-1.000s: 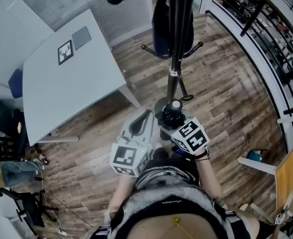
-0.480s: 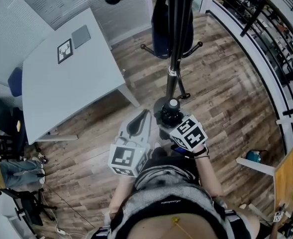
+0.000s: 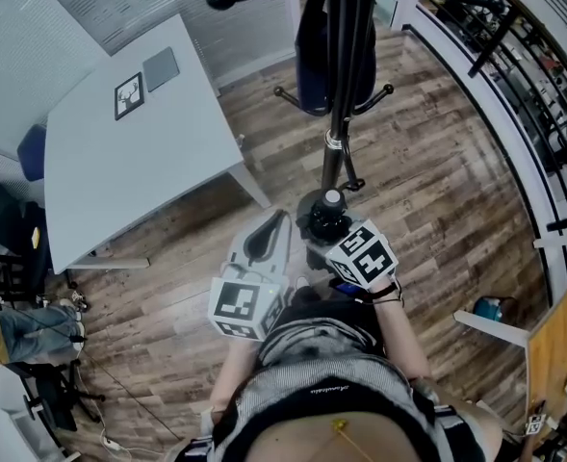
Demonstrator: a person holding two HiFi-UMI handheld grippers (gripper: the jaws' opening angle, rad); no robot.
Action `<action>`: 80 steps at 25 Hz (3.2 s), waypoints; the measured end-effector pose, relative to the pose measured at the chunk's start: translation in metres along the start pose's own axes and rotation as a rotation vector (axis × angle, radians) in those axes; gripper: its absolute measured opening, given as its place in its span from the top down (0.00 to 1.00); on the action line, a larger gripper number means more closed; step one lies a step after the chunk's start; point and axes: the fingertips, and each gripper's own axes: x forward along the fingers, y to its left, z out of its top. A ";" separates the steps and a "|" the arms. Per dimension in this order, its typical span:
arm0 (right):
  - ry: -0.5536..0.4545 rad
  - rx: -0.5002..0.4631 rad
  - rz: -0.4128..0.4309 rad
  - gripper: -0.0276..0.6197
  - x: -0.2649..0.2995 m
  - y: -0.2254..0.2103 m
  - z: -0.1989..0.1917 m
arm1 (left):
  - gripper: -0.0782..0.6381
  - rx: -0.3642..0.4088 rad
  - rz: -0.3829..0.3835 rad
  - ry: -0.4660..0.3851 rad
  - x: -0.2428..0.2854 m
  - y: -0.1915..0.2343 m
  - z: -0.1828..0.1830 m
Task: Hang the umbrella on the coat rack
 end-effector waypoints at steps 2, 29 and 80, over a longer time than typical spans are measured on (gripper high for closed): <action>0.002 -0.004 0.005 0.58 0.001 -0.001 0.002 | 0.87 -0.001 0.008 -0.005 0.000 0.001 0.002; 0.011 -0.027 0.025 0.58 0.011 -0.023 0.014 | 0.87 -0.008 0.048 -0.012 0.010 0.009 0.006; -0.203 0.161 -0.178 0.52 -0.039 -0.070 0.013 | 0.87 -0.043 -0.044 0.033 0.020 -0.009 -0.010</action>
